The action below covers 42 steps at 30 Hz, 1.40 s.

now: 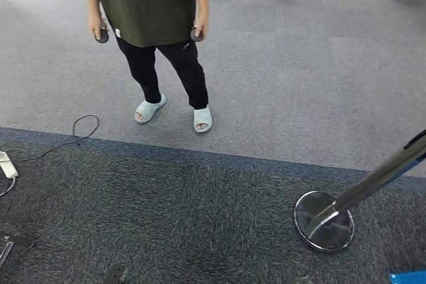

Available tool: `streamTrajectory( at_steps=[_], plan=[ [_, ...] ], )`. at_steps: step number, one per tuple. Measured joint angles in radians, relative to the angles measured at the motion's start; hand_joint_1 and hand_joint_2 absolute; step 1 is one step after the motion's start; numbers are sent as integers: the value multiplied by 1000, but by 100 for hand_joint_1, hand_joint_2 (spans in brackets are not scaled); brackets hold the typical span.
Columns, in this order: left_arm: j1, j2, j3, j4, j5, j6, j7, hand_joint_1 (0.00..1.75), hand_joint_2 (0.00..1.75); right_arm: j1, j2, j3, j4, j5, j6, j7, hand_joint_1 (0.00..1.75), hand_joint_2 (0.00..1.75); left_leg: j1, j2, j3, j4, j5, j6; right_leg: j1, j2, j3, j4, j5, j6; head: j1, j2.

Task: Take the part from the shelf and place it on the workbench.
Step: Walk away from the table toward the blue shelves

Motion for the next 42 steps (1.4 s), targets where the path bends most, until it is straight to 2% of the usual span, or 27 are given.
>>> streamTrajectory(
  at_steps=[1, 2, 3, 4, 6, 8, 10, 12, 14, 16, 17, 18, 19, 20, 22, 23, 26, 28, 30, 31, 32, 33, 35, 37, 39, 41, 42],
  plan=[
    [2, -1, -2, 0, -8, -2, 1, 0, 0, 0, 0, 0, 0, -2, -1, -1, 0, 0, 0, -7, -33, 56, -15, 0, 1, 15, 0, 0, 0, -1, -1, 0],
    [4, -1, -4, 0, -16, -4, 2, 0, 0, 2, -1, 0, 0, -3, -1, -1, 0, 0, 0, -11, -52, 80, -10, 1, 1, 30, 0, 0, 0, -1, 0, 0],
    [5, -1, -7, 0, -23, -5, 4, 0, 0, 4, -1, 0, 0, -4, -1, -1, 0, 0, 0, -14, -54, 68, 14, 3, 1, 45, 1, 0, 0, 0, 0, 0],
    [6, -1, -10, 0, -25, -6, 5, 0, 0, 5, -2, 0, 0, -4, -1, -1, 0, 0, 1, -21, -37, 19, 53, 5, 0, 60, 1, 0, 1, 1, 0, 0],
    [5, -2, -13, 0, -27, -7, 5, 0, 0, 4, -2, 0, 0, -4, -1, -1, 0, 0, 6, -69, 17, -114, 122, 8, 0, 89, -1, 4, 2, 8, -1, 0],
    [5, -3, -16, 0, -32, -7, 7, 0, 0, 2, -2, 0, 0, -4, -1, -1, 0, 0, 9, -104, 47, -187, 141, 12, -1, 114, -8, 5, 4, 20, -1, 0],
    [3, -4, -22, 0, -43, -6, 8, 0, 0, 7, -3, 0, 0, -4, 4, 10, 0, 0, 7, -89, 51, -196, 141, 23, -3, 133, -17, -2, 8, 33, -1, 0],
    [1, -5, -32, 0, -58, -6, 6, 0, 0, 13, -4, 0, 0, 0, 33, 48, 0, 0, 7, -65, 54, -201, 145, 38, -2, 89, -31, 21, -7, 42, 4, 0],
    [2, -5, -43, 0, -72, -8, 6, 0, 0, 11, -4, 1, 0, 7, 54, 77, 0, 0, 4, -37, 57, -205, 146, 50, 1, 13, -76, 120, -66, 47, 10, 0],
    [6, -7, -52, 0, -79, -12, 8, 0, 0, 7, -3, 2, 0, 6, 46, 71, 0, 0, -1, -5, 59, -205, 143, 53, -1, -15, -136, 248, -126, 52, 11, 0],
    [6, -8, -55, 0, -79, -13, 9, 0, 0, 7, -2, 2, 0, 1, 40, 65, 0, 0, -2, 10, 60, -204, 141, 54, -2, -18, -149, 280, -134, 54, 11, 0],
    [6, -8, -58, 0, -79, -15, 10, 0, 0, 7, -2, 2, 0, -3, 39, 61, 0, 0, -2, 24, 62, -204, 139, 53, -3, -20, -142, 273, -122, 55, 11, 0],
    [5, -10, -59, 0, -79, -17, 9, 0, 0, 7, -2, 2, 0, -5, 40, 60, 0, 0, -2, 36, 66, -204, 137, 51, -3, -26, -115, 227, -96, 55, 11, 0],
    [4, -11, -59, 0, -78, -21, 8, 0, 0, 7, -2, 2, 0, -3, 42, 63, 0, 0, -2, 47, 71, -204, 134, 47, -3, -42, -73, 157, -63, 54, 11, 0],
    [4, -12, -60, 0, -76, -34, 2, 0, 0, 4, -3, 2, 0, 4, 49, 72, 0, 0, -7, 66, 80, -202, 125, 37, -1, -78, -5, 42, -23, 48, 10, 0],
    [3, -12, -60, 0, -75, -39, -3, 0, 0, 3, -3, 2, 0, 8, 53, 77, 0, 0, -9, 73, 84, -202, 122, 32, 1, -87, 10, 15, -17, 43, 9, 0],
    [-1, -13, -60, 0, -73, -36, -10, 0, 0, 4, -4, 2, 0, 12, 64, 75, 0, 0, -7, 90, 92, -205, 117, 16, 4, -60, 10, 6, -15, 25, 7, 0],
    [-2, -14, -60, 0, -69, -28, -10, 0, 0, 4, -4, 2, 0, 13, 67, 61, 0, 0, -3, 58, 77, -165, 87, 6, 1, -39, 11, 1, -10, 12, 5, 0],
    [0, -14, -60, 0, -66, -24, -10, 0, 0, 1, -4, 2, 0, 15, 71, 51, 0, 0, -2, 9, 18, -46, 26, 3, -2, -16, 11, -1, -8, 4, 0, 0],
    [2, -14, -60, 0, -65, -22, -10, 0, 0, 0, -4, 3, 0, 18, 75, 51, 0, 0, -2, -3, -19, 22, 1, 2, -2, -3, 10, -1, -8, 2, -1, 0],
    [4, -14, -60, 0, -65, -20, -10, 0, 0, 1, -4, 4, 0, 21, 78, 54, 0, 0, -2, -8, -46, 67, -8, 2, -2, 10, 10, -1, -9, 2, -2, 0],
    [5, -14, -60, 0, -65, -18, -10, 0, 0, 2, -4, 6, 0, 24, 79, 58, 0, 0, -1, -11, -59, 79, 4, 3, -2, 23, 11, -1, -9, 2, -1, 0],
    [4, -15, -60, 0, -65, -15, -10, 0, 0, 4, -4, 8, 0, 22, 76, 62, 0, 0, 1, -21, -30, -4, 74, 4, -4, 49, 12, -1, -8, 4, -1, 0],
    [2, -15, -63, 0, -76, -9, -10, 0, 0, 1, -3, 7, 0, 7, 70, 64, 0, 0, 8, -65, 23, -131, 134, 5, -4, 74, 9, 2, -7, 14, -2, 0],
    [1, -16, -70, 0, -94, 2, -10, 0, 0, 0, -3, 6, 0, -9, 69, 72, 0, 0, 10, -95, 46, -189, 145, 10, -5, 93, 1, 2, -4, 29, -2, 0],
    [-1, -14, -78, 0, -99, 14, -13, 0, 0, 4, -4, 4, 0, -18, 73, 78, 0, 0, 7, -81, 48, -197, 146, 25, -10, 103, -6, -3, 0, 43, -2, 0],
    [-2, -13, -80, 0, -97, 17, -15, 0, 0, 7, -4, 3, 0, -20, 76, 80, 0, 0, 6, -71, 50, -200, 148, 34, -10, 85, -12, 5, -6, 48, 0, 0]
  ],
)
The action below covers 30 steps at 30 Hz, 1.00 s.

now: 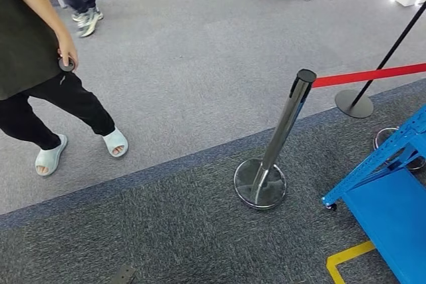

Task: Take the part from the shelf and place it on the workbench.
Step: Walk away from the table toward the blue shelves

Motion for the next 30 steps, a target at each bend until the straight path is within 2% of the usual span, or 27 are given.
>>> streamTrajectory(
  at_steps=[1, 3, 4, 5, 6, 7, 8, 10, 11, 12, 14, 16, 17, 18, 19, 20, 21, 22, 23, 25, 26, 27, 28, 29, 30],
  plan=[
    [0, 1, -1, 0, 2, 2, -2, 0, 0, 0, 0, -1, 0, -1, 3, 0, 0, 0, 0, 12, 2, -3, 2, 7, 1, -26, -13, 25, -17, 4, 4, 0],
    [2, 3, -2, 0, 7, 2, -5, 0, 0, -4, -1, -2, 0, -1, 8, 0, 0, 0, -3, 38, 4, -6, 2, 16, 3, -85, -65, 137, -80, 8, 9, 0],
    [4, 5, -2, 0, 9, 2, -6, 0, 0, -6, -1, -2, 0, -1, 9, 0, 0, 0, -5, 51, 5, -6, 1, 18, 3, -97, -96, 205, -112, 10, 9, 0],
    [5, 6, -2, 0, 11, 2, -6, 0, 0, -6, -1, -3, 0, -1, 10, 0, 0, 0, -7, 64, 6, -6, 0, 20, 3, -102, -119, 256, -131, 11, 9, 0],
    [5, 7, -2, 0, 12, 2, -6, 0, 0, -5, -1, -3, 0, -1, 11, 0, 0, 0, -8, 76, 7, -6, -1, 20, 3, -104, -125, 273, -131, 12, 9, 0],
    [4, 8, -2, 0, 13, 2, -6, 0, 0, -3, -2, -4, 0, -1, 11, 0, 0, 0, -9, 86, 9, -6, -3, 19, 3, -106, -109, 250, -112, 12, 9, 0],
    [3, 8, -2, 0, 13, 2, -6, 0, 0, -3, -2, -4, 0, -1, 11, 0, 0, 0, -9, 96, 12, -6, -5, 17, 3, -114, -76, 191, -81, 11, 9, 0],
    [3, 8, -2, 0, 13, 2, -7, 0, 0, -5, -4, -5, 0, -1, 11, 0, 0, 0, -12, 113, 20, -5, -11, 8, 6, -148, 2, 54, -28, 5, 9, 0],
    [3, 8, -2, 0, 13, 2, -7, 0, 0, -6, -4, -5, 0, -1, 11, 0, 0, 0, -14, 119, 23, -4, -14, 3, 8, -159, 24, 14, -17, 0, 8, 0],
    [2, 9, -2, 0, 13, 2, -7, 0, 0, -7, -4, -5, 0, -1, 11, 0, 0, 0, -16, 126, 25, -4, -15, -2, 11, -163, 32, -2, -14, -5, 7, 0],
    [0, 9, -2, 0, 13, 2, -7, 0, 0, -6, -4, -5, 0, -1, 11, -1, 0, 0, -14, 136, 28, -6, -16, -13, 13, -144, 29, -3, -11, -18, 6, 0],
    [-2, 9, -2, 0, 14, 1, -7, 0, 0, -5, -5, -6, 0, -1, 11, -7, 0, 0, -11, 114, 20, 15, -36, -25, 9, -127, 30, -9, -6, -31, 4, 0],
    [-1, 9, -2, 0, 15, 0, -7, 0, 0, -6, -5, -6, 0, 0, 12, -13, 0, 0, -9, 95, 3, 54, -60, -30, 6, -118, 31, -11, -3, -37, 2, 0],
    [-1, 10, -2, 0, 15, -1, -6, 0, 0, -8, -5, -6, 0, 0, 13, -20, 0, 0, -9, 77, -25, 113, -91, -32, 5, -109, 30, -12, -2, -41, 1, 0],
    [1, 10, -2, 0, 16, -2, -5, 0, 0, -9, -6, -6, 0, 1, 15, -26, 0, 0, -8, 68, -61, 183, -121, -33, 5, -99, 29, -12, -2, -43, 0, 0],
    [2, 10, -2, 0, 16, -3, -4, 0, 0, -9, -6, -6, 0, 2, 16, -30, 0, 0, -8, 64, -93, 241, -139, -34, 5, -88, 29, -12, -2, -44, 0, 0],
    [3, 11, -2, 0, 17, -4, -2, 0, 0, -8, -6, -6, 0, 3, 18, -30, 0, 0, -8, 62, -113, 271, -138, -34, 5, -76, 29, -12, -2, -44, 0, 0],
    [4, 11, -2, 0, 18, -4, -1, 0, 0, -7, -6, -6, 0, 5, 19, -27, 0, 0, -8, 60, -117, 266, -118, -34, 5, -65, 29, -12, -1, -44, 0, 0],
    [4, 12, -2, 0, 19, -5, 1, 0, 0, -6, -6, -6, 0, 7, 19, -25, 0, 0, -7, 57, -101, 222, -83, -33, 4, -53, 30, -12, -1, -42, 0, 0],
    [4, 11, -2, 0, 30, -9, 5, 0, 0, -6, -6, -6, 0, 11, 16, -24, 0, 0, -3, 25, -43, 89, -15, -30, 3, -30, 28, -9, 0, -35, -1, 0],
    [3, 10, 1, 0, 42, -14, 8, 0, 0, -7, -6, -6, 0, 13, 13, -27, 0, 0, -1, 9, -20, 38, 1, -28, 4, -20, 25, -9, 1, -29, -2, 0],
    [1, 8, 5, 0, 57, -19, 11, 0, 0, -7, -6, -6, 0, 14, 11, -30, 0, 0, 0, -3, -7, 8, 6, -24, 4, -12, 22, -9, 1, -22, -3, 0],
    [0, 6, 11, 0, 73, -23, 12, 0, 0, -5, -6, -6, 0, 14, 8, -32, 0, 0, -1, -5, -4, -2, 3, -19, 3, -4, 17, -11, 3, -15, -3, 0],
    [-1, 4, 18, 0, 84, -27, 12, 0, 0, -2, -6, -6, 0, 14, 6, -33, 0, 0, -2, 2, -5, -3, 4, -12, 1, 2, 15, -15, 5, -8, -2, 0],
    [-2, 3, 23, 0, 91, -28, 13, 0, 0, 1, -6, -6, 0, 13, 5, -34, 0, 0, -2, 9, -4, -5, 7, -5, 0, -3, 12, -13, 3, -3, -2, 0]
  ],
)
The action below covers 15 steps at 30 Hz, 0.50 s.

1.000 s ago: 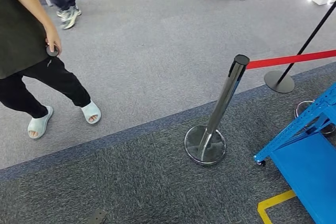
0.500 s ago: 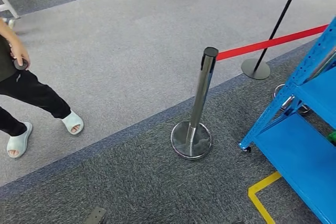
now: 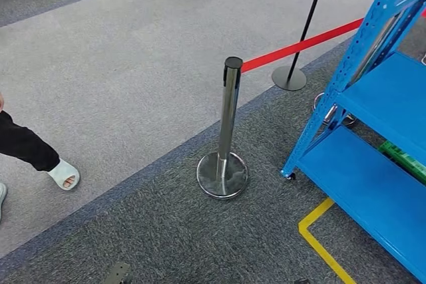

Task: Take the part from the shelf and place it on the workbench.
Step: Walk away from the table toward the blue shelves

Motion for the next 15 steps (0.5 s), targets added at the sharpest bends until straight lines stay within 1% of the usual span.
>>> streamTrajectory(
  at_steps=[1, 2, 3, 4, 5, 6, 7, 8, 9, 10, 11, 12, 13, 15],
  plan=[
    [0, -2, 4, 0, 3, -1, 0, 0, 0, 1, 0, 0, 0, -1, -1, -1, 0, 0, 0, 9, 1, -2, 2, 8, 0, -17, -8, 15, -11, 4, 3, 0],
    [1, -3, 8, 0, 4, -1, 0, 0, 0, 1, 0, 0, 0, -1, -2, -1, 0, 0, 1, 19, 2, -5, 4, 14, 1, -40, -24, 51, -35, 8, 6, 0],
    [2, -5, 11, 0, 3, -1, 0, 0, 0, -1, 0, 0, 0, -2, -3, -1, 0, 0, 0, 31, 2, -5, 4, 18, 2, -67, -50, 108, -68, 9, 9, 0],
    [4, -5, 14, 0, 2, -2, 1, 0, 0, -4, 0, 0, 0, -3, -4, -1, 0, 0, -2, 42, 2, -5, 3, 22, 3, -85, -82, 177, -103, 11, 11, 0],
    [5, -6, 17, 0, -2, -3, 1, 0, 0, -6, 0, 0, 0, -5, -4, -1, 0, 0, -4, 54, 3, -5, 2, 23, 3, -94, -111, 240, -130, 13, 11, 0],
    [5, -6, 18, 0, -7, -3, 1, 0, 0, -5, 0, 0, 0, -7, -4, 2, 0, 0, -5, 65, 4, -4, 0, 23, 3, -98, -127, 277, -140, 15, 11, 0],
    [5, -6, 18, 0, -14, -4, 1, 0, 0, -4, 0, -2, 0, -8, -4, 6, 0, 0, -6, 75, 5, -4, -1, 23, 3, -101, -125, 277, -131, 15, 11, 0],
    [4, -6, 18, 0, -21, -4, -1, 0, 0, -3, 0, -3, 0, -10, -4, 11, 0, 0, -6, 84, 8, -4, -3, 21, 3, -106, -102, 237, -104, 15, 11, 0],
    [3, -6, 18, 0, -29, -5, -3, 0, 0, -3, -1, -5, 0, -11, -3, 15, 0, 0, -5, 93, 12, -3, -6, 19, 3, -118, -65, 170, -70, 15, 12, 0],
    [2, -5, 18, 0, -34, -5, -7, 0, 0, -4, -1, -6, 0, -11, -2, 18, 0, 0, -8, 101, 16, -2, -10, 14, 4, -140, -28, 101, -43, 13, 12, 0],
    [2, -4, 18, 0, -37, -6, -12, 0, 0, -6, 0, -7, 0, -11, -2, 22, 0, 0, -11, 108, 20, -1, -13, 9, 5, -154, 1, 49, -24, 9, 11, 0],
    [1, -4, 18, 0, -38, -7, -18, 0, 0, -7, 0, -7, 0, -11, -1, 26, 0, 0, -14, 114, 23, 0, -16, 4, 6, -164, 16, 21, -17, 4, 10, 0],
    [0, -3, 18, 0, -38, -8, -24, 0, 0, -8, 0, -7, 0, -11, -1, 29, 0, 0, -16, 120, 25, -1, -17, -2, 8, -163, 18, 14, -17, -2, 8, 0],
    [-2, -3, 18, 0, -36, -12, -30, 0, 0, -6, 0, -8, 0, -11, -2, 31, 0, 0, -14, 131, 28, -3, -18, -12, 8, -142, 14, 13, -14, -15, 6, 0]
  ],
)
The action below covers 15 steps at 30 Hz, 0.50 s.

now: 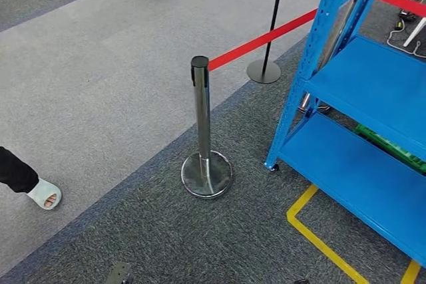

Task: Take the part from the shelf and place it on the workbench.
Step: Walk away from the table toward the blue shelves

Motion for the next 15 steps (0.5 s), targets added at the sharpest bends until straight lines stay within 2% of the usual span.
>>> streamTrajectory(
  at_steps=[1, 3, 5, 6, 7, 8, 9, 11, 13, 15],
  plan=[
    [-1, 0, 0, 0, 2, -2, -1, 0, 0, 1, 0, -1, 0, 0, -2, -2, 0, 0, 2, -7, -1, 6, -7, -6, -1, 9, 0, -2, 2, -6, -1, 0],
    [-3, 1, 0, 0, 7, -7, -1, 0, 0, -1, -1, -2, 0, 1, -7, -10, 0, 0, 5, -39, -27, 65, -47, -15, -5, 28, 0, -4, 6, -16, -4, 0],
    [-2, 3, 0, 0, 14, -12, 2, 0, 0, -4, -2, -2, 0, 3, -8, -24, 0, 0, 6, -67, -93, 197, -107, -17, -5, 49, -2, -4, 7, -22, -6, 0],
    [0, 5, 0, 0, 16, -15, 4, 0, 0, -4, -2, -2, 0, 5, -7, -32, 0, 0, 6, -73, -124, 252, -123, -17, -4, 60, -3, -4, 7, -24, -7, 0],
    [2, 6, 0, 0, 17, -16, 7, 0, 0, -2, -2, -2, 0, 6, -5, -38, 0, 0, 6, -77, -144, 284, -124, -16, -4, 72, -3, -4, 7, -24, -7, 0],
    [3, 7, 0, 0, 17, -18, 10, 0, 0, -1, -2, -2, 0, 8, -4, -41, 0, 0, 6, -80, -142, 268, -101, -14, -4, 84, -2, -4, 7, -23, -7, 0],
    [3, 8, 0, 0, 16, -18, 11, 0, 0, 0, -2, -2, 0, 9, -3, -43, 0, 0, 6, -85, -124, 221, -65, -12, -5, 96, -2, -4, 8, -22, -7, 0],
    [2, 10, 0, 0, 16, -17, 11, 0, 0, -1, -1, -2, 0, 11, -4, -39, 0, 0, 10, -116, -66, 89, 0, -6, -5, 118, -4, -2, 9, -16, -7, 0],
    [0, 10, 0, 0, 12, -17, 11, 0, 0, -1, -1, -2, 0, 12, -7, -28, 0, 0, 12, -142, -35, 19, 16, 0, -4, 135, -9, -2, 11, -4, -8, 0],
    [-2, 11, 0, 0, 4, -17, 11, 0, 0, 3, -1, -3, 0, 11, -9, -18, 0, 0, 11, -134, -33, 10, 16, 11, -6, 148, -15, -9, 15, 10, -7, 0]
  ],
)
